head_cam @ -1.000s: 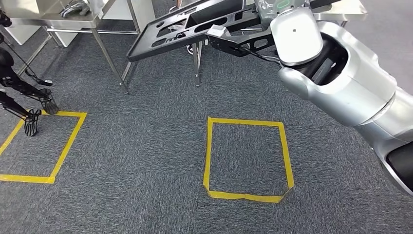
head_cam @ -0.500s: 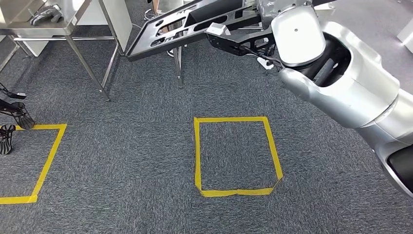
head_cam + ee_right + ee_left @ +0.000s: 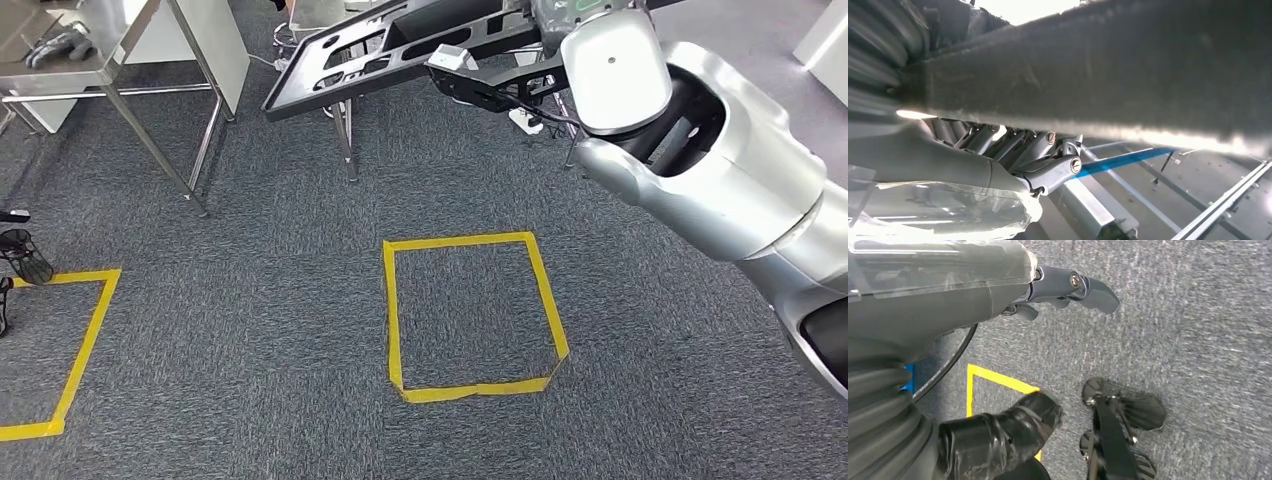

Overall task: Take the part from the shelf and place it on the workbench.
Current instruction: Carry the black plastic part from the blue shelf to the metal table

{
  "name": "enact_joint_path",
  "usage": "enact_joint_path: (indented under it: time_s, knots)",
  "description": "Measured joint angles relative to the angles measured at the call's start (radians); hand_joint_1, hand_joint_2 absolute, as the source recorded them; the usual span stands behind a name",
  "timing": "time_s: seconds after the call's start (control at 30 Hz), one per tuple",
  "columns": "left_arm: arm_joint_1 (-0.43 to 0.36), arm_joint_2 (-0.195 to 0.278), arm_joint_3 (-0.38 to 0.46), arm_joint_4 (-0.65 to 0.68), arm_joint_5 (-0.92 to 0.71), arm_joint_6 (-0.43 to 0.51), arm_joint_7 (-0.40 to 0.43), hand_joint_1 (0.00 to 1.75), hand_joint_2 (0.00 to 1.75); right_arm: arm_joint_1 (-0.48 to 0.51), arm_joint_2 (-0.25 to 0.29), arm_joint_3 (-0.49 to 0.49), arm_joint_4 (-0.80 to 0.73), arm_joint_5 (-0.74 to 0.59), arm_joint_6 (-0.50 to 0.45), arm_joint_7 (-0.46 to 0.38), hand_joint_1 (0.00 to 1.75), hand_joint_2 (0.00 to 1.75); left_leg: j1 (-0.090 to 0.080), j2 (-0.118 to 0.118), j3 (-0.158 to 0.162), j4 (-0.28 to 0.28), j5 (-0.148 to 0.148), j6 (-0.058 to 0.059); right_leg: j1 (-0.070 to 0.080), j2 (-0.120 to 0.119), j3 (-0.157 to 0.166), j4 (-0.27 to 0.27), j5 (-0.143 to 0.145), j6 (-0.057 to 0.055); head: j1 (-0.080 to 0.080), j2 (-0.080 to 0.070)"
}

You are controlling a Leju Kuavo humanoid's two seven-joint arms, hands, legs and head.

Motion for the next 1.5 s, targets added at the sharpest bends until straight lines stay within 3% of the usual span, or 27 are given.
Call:
enact_joint_path:
  time_s: [0.07,0.13,0.2,0.3,0.37,0.4,0.43,0.5,0.57,0.67,0.73,0.83,0.87,0.9,0.97,1.03,1.1,1.2,1.27,1.33,1.37,1.4,1.43,1.5]
  knots:
    - [-0.003,0.002,0.000,0.000,0.000,0.000,-0.001,0.00,1.75,-0.001,0.000,0.000,-0.001,0.002,-0.002,0.000,1.75,1.75,-0.008,-0.002,0.028,-0.057,0.011,0.012,-0.002,0.004,-0.003,-0.002,0.003,0.008,-0.001,0.000]
    - [-0.005,0.003,0.000,0.000,0.000,0.000,-0.002,0.00,1.75,-0.001,-0.001,0.000,-0.002,0.003,-0.005,0.001,1.75,1.75,-0.010,0.002,0.033,-0.068,0.016,0.016,-0.004,0.009,-0.004,-0.005,0.006,0.020,-0.002,0.000]
    - [-0.004,0.002,0.000,0.000,0.000,-0.001,-0.002,0.00,1.75,-0.001,-0.002,-0.002,-0.002,0.003,-0.009,0.001,1.75,1.75,-0.006,0.015,0.042,-0.087,0.026,0.021,-0.003,0.003,-0.014,0.014,-0.009,0.028,0.000,0.000]
    - [-0.003,0.001,0.000,0.000,0.000,-0.001,-0.002,0.00,1.75,0.001,-0.003,-0.003,-0.003,0.003,-0.015,0.001,1.75,1.75,-0.004,0.038,0.048,-0.097,0.029,0.029,0.000,-0.009,-0.085,0.170,-0.091,0.033,0.003,0.000]
    - [-0.004,0.001,0.000,0.000,0.000,-0.001,-0.002,0.00,1.75,0.005,-0.003,-0.004,-0.004,0.002,-0.017,0.002,1.75,1.75,-0.004,0.052,0.048,-0.093,0.025,0.030,-0.002,-0.012,-0.125,0.250,-0.111,0.037,0.003,0.000]
    - [-0.005,0.001,0.000,0.000,0.000,-0.001,-0.002,0.00,1.75,0.006,-0.003,-0.004,-0.004,0.002,-0.017,0.002,1.75,1.75,-0.003,0.059,0.049,-0.089,0.022,0.029,-0.003,-0.016,-0.121,0.242,-0.095,0.039,0.004,0.000]
    - [-0.005,0.000,0.000,0.000,0.000,-0.002,-0.002,0.00,1.75,0.006,-0.003,-0.004,-0.004,0.002,-0.017,0.002,1.75,1.75,-0.003,0.066,0.049,-0.083,0.017,0.026,-0.005,-0.025,-0.099,0.200,-0.067,0.041,0.004,0.000]
    - [-0.004,0.000,0.000,0.000,0.000,-0.002,-0.003,0.00,1.75,0.005,-0.003,-0.004,-0.005,0.003,-0.017,0.002,1.75,1.75,-0.006,0.080,0.046,-0.062,0.002,0.016,-0.001,-0.074,-0.039,0.081,-0.019,0.041,0.005,0.000]
    - [-0.003,0.000,0.000,0.000,-0.001,-0.002,-0.003,0.00,1.75,0.003,-0.001,-0.004,-0.007,0.003,-0.018,0.002,1.75,1.75,-0.014,0.095,0.042,-0.045,-0.010,0.006,0.005,-0.103,-0.013,0.025,-0.010,0.030,0.002,0.000]
    - [-0.001,0.000,0.000,0.000,-0.001,-0.002,-0.003,0.00,1.75,0.003,-0.001,-0.005,-0.009,0.003,-0.018,0.002,1.75,1.75,-0.016,0.127,0.042,-0.041,-0.018,-0.002,0.007,-0.068,-0.021,0.025,-0.008,0.011,-0.002,0.000]
    - [-0.001,0.000,0.000,0.000,-0.001,-0.003,-0.003,0.00,1.75,0.003,-0.001,-0.005,-0.009,0.003,-0.017,0.002,1.75,1.75,-0.009,0.105,0.025,0.003,-0.053,-0.010,0.003,-0.044,-0.025,0.022,-0.003,0.001,-0.004,0.000]
    - [0.000,0.000,0.000,0.000,-0.001,-0.003,-0.003,0.00,1.75,0.004,0.001,-0.005,-0.009,0.007,-0.016,0.001,1.75,1.75,-0.002,0.027,-0.054,0.178,-0.137,-0.020,0.000,-0.013,-0.027,0.021,0.001,-0.005,-0.007,0.000]
    - [0.000,0.000,0.000,0.000,-0.001,-0.004,-0.003,0.00,1.75,0.004,0.002,-0.004,-0.009,0.009,-0.014,0.001,1.75,1.75,-0.002,0.015,-0.074,0.214,-0.141,-0.020,0.001,-0.003,-0.026,0.021,0.002,-0.005,-0.006,0.000]
    - [0.000,0.000,0.000,0.000,-0.002,-0.004,-0.002,0.00,1.75,0.005,0.002,-0.003,-0.009,0.012,-0.012,0.000,1.75,1.75,-0.003,0.009,-0.079,0.215,-0.126,-0.017,0.002,0.006,-0.025,0.021,0.002,-0.005,-0.006,0.000]
    - [-0.001,0.000,0.000,0.000,-0.001,-0.004,0.002,0.00,1.75,0.004,0.002,-0.002,-0.009,0.018,-0.006,-0.001,1.75,1.75,-0.007,0.000,-0.042,0.116,-0.056,-0.001,0.006,0.020,-0.022,0.020,0.002,-0.005,-0.006,0.000]
    - [-0.002,0.002,0.000,0.000,-0.001,-0.003,0.009,0.00,1.75,0.003,0.002,-0.001,-0.009,0.023,-0.003,-0.002,1.75,1.75,-0.014,-0.010,0.008,0.002,-0.009,0.019,0.008,0.028,-0.021,0.018,0.003,-0.003,-0.006,0.000]
    - [-0.004,0.004,0.000,0.001,-0.001,0.001,0.014,0.00,1.75,0.002,0.002,-0.001,-0.009,0.024,-0.002,-0.003,1.75,1.75,-0.020,-0.015,0.026,-0.040,-0.004,0.031,0.004,0.033,-0.024,0.012,0.009,0.007,-0.006,0.000]
    - [-0.006,0.004,0.000,0.001,-0.002,0.006,0.021,0.00,1.75,0.004,0.000,-0.001,-0.008,0.024,-0.001,-0.004,1.75,1.75,-0.016,-0.007,0.040,-0.077,0.014,0.035,0.003,0.024,-0.024,0.010,0.009,0.023,-0.006,0.000]
    - [-0.004,0.003,0.000,0.001,0.000,0.009,0.028,0.00,1.75,0.004,-0.001,-0.001,-0.008,0.024,0.000,-0.005,1.75,1.75,-0.010,0.001,0.050,-0.099,0.027,0.037,0.007,0.002,-0.052,0.075,-0.036,0.028,-0.004,0.000]
    - [-0.004,0.003,0.000,0.001,0.006,0.014,0.038,0.00,1.75,0.006,-0.001,0.001,-0.009,0.023,0.000,-0.005,1.75,1.75,-0.011,0.005,0.049,-0.100,0.029,0.040,0.007,-0.010,-0.106,0.196,-0.096,0.033,-0.003,0.000]
    - [-0.004,0.003,0.000,0.001,0.008,0.016,0.042,0.00,1.75,0.008,-0.001,0.002,-0.009,0.023,0.000,-0.006,1.75,1.75,-0.011,0.006,0.048,-0.097,0.028,0.039,0.005,-0.011,-0.126,0.241,-0.110,0.036,-0.002,0.000]
    - [-0.005,0.003,0.000,0.001,0.010,0.017,0.044,0.00,1.75,0.010,-0.001,0.003,-0.009,0.022,0.000,-0.006,1.75,1.75,-0.010,0.007,0.047,-0.093,0.026,0.038,0.003,-0.013,-0.130,0.254,-0.107,0.038,-0.002,0.000]
    - [-0.005,0.003,0.000,0.001,0.011,0.017,0.045,0.00,1.75,0.011,-0.001,0.003,-0.009,0.022,0.000,-0.006,1.75,1.75,-0.009,0.007,0.045,-0.087,0.023,0.036,0.000,-0.014,-0.113,0.226,-0.084,0.040,-0.002,0.000]
    - [-0.003,0.002,0.000,0.001,0.012,0.019,0.045,0.00,1.75,0.012,-0.001,0.004,-0.009,0.022,0.000,-0.006,1.75,1.75,-0.008,0.007,0.041,-0.071,0.013,0.027,-0.003,-0.020,-0.045,0.103,-0.030,0.043,-0.002,0.000]
